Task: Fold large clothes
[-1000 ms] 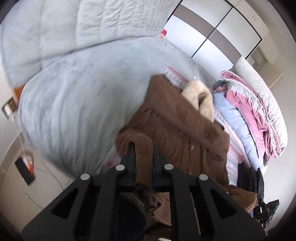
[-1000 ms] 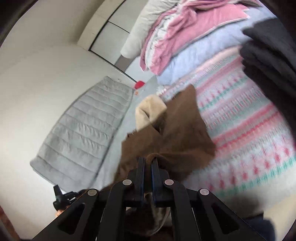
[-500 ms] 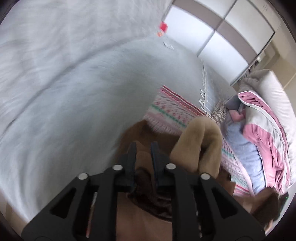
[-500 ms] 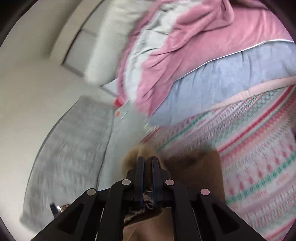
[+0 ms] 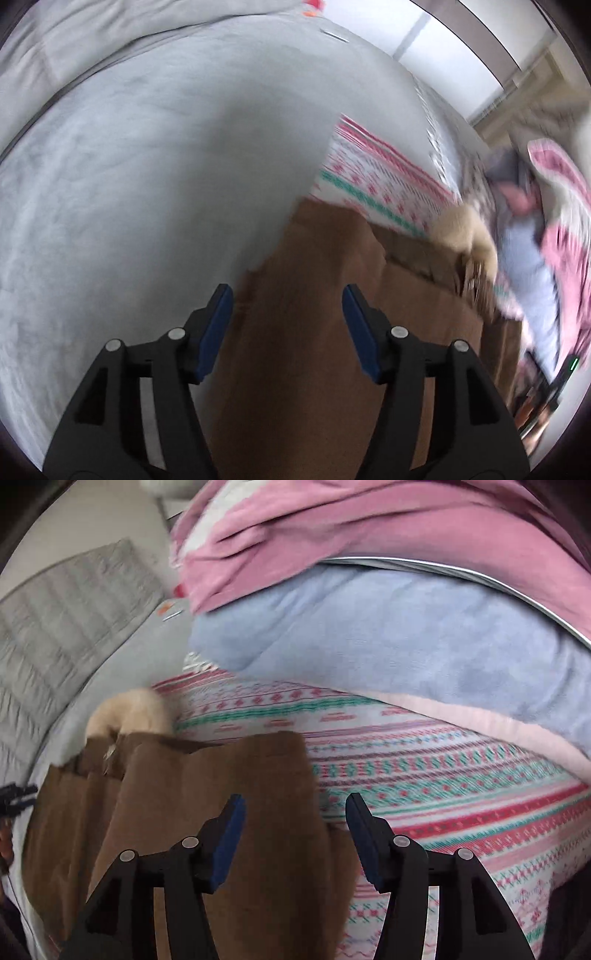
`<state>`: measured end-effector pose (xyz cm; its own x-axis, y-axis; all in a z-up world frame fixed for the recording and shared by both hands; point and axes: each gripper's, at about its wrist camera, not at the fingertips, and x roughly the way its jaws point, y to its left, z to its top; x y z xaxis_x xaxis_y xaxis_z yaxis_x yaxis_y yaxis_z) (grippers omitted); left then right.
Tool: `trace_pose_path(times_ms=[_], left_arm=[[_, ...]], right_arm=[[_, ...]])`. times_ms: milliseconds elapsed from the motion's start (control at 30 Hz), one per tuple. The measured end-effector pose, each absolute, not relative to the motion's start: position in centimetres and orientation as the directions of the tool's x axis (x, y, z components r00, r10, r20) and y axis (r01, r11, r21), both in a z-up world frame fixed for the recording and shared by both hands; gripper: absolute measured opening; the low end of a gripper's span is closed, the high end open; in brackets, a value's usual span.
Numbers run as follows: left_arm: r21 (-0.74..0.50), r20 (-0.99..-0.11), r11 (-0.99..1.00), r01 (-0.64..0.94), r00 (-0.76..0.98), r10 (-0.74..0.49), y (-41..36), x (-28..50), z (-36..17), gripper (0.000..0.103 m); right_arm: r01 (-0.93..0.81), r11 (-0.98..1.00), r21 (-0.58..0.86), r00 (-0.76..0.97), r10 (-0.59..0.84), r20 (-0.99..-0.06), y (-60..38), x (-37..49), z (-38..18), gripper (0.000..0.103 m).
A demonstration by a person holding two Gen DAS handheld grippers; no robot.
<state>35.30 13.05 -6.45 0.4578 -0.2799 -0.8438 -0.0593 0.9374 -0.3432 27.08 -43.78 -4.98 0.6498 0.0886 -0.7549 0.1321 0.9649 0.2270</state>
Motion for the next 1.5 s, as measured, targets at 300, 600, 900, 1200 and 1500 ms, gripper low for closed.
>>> trace_pose_path(times_ms=[300,600,900,1200,1500], left_arm=[[0.024,-0.840,0.998,0.054,0.542,-0.009,8.2,35.7,-8.4,0.010],[-0.175,-0.672,0.984,-0.008,0.732,-0.113,12.7,33.6,0.6,0.007],[-0.218,-0.806,0.969,-0.113,0.581,-0.113,12.4,40.7,-8.2,0.007],[-0.305,-0.766,0.949,-0.081,0.613,-0.194,14.7,37.9,-6.3,0.045],[-0.279,-0.727,0.917,0.286,0.561,-0.396,4.7,36.8,-2.3,0.067]], right_arm=[[0.031,0.999,0.022,0.569,0.001,-0.822,-39.2,30.8,-9.9,0.014],[0.152,0.972,0.180,0.783,-0.007,-0.621,-43.6,25.7,1.4,0.005],[0.334,0.918,0.213,0.649,-0.061,-0.758,-46.9,30.1,-7.7,0.004],[0.264,0.964,0.037,0.646,-0.149,-0.749,-45.0,28.6,-8.2,0.028],[-0.258,0.966,-0.004,0.648,0.170,-0.743,-30.9,31.1,-4.1,0.078]])
